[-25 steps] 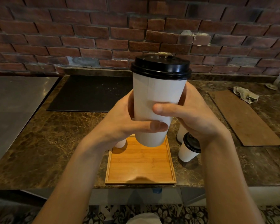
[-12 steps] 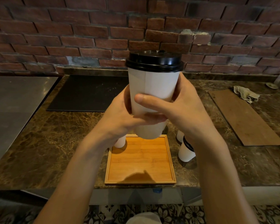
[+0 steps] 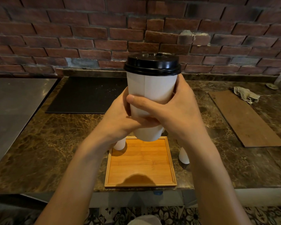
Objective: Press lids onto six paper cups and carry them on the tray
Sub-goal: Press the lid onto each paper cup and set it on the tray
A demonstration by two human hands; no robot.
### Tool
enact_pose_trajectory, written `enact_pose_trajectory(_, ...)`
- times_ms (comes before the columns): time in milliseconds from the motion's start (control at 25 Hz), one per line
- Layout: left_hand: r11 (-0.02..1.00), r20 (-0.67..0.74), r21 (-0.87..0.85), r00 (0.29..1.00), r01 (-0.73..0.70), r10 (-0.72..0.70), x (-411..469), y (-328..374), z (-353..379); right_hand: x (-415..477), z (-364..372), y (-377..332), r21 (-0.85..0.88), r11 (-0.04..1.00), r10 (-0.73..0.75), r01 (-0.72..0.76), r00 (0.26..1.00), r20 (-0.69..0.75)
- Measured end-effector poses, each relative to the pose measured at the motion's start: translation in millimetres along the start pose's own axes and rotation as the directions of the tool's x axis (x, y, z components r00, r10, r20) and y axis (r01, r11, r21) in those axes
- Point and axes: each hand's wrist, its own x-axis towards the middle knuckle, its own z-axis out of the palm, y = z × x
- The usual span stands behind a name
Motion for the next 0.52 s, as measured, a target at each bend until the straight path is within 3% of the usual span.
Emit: enact_pose_trajectory(520, 0.998, 0.118, -0.057, 0.992, -0.029, 0.036, -1.6, 4.7, -2.8, 10.1, -17.2, 10.2, 0.271, 0.962, -0.052, -0.011, 0.974, 0.223)
